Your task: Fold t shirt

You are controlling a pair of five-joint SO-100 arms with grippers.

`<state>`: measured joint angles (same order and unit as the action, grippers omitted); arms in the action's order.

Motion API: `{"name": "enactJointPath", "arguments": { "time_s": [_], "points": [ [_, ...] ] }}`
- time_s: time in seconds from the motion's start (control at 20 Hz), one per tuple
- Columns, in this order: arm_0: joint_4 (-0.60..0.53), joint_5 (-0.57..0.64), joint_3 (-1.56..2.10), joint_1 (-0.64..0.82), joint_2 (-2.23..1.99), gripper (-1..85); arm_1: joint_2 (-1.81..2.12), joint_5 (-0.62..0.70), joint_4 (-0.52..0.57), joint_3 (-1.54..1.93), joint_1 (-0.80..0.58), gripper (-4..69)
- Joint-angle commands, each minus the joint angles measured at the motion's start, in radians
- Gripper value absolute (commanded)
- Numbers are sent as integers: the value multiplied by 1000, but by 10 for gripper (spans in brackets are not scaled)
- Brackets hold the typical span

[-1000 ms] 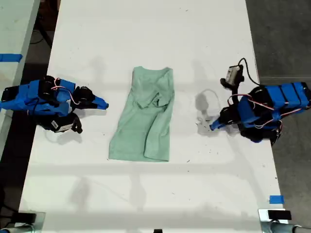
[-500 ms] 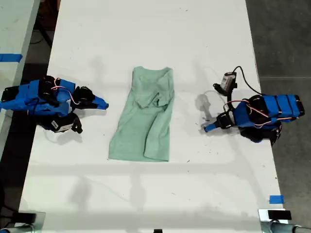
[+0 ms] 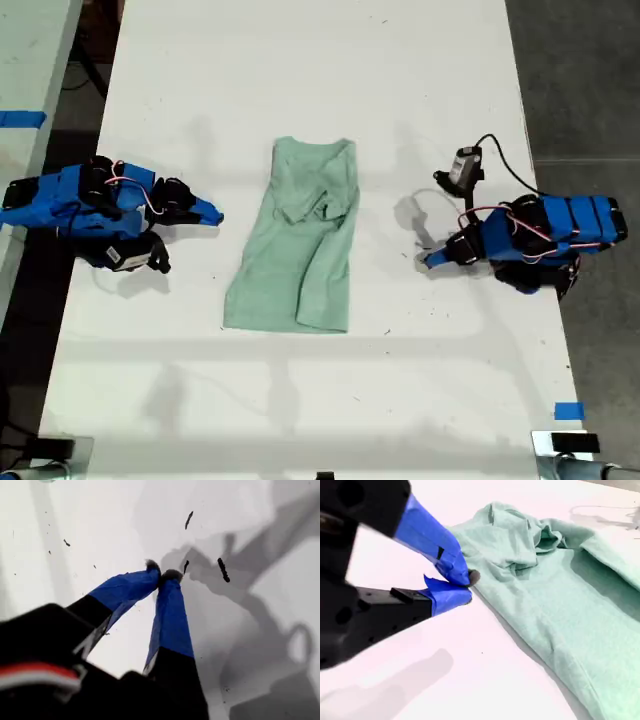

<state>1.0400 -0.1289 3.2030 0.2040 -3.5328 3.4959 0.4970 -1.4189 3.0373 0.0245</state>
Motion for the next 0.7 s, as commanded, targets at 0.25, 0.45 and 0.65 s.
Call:
{"name": "enactJointPath", "arguments": {
  "time_s": [0.25,0.45,0.65],
  "points": [
    [-18,-11,21,-2,-3,-2,8,-11,21,43,-17,18],
    [-20,-11,21,-18,-3,-2,8,-8,21,43,-18,18],
    [-20,-12,21,-12,-3,-2,8,-18,21,43,-18,17]
  ]
}}
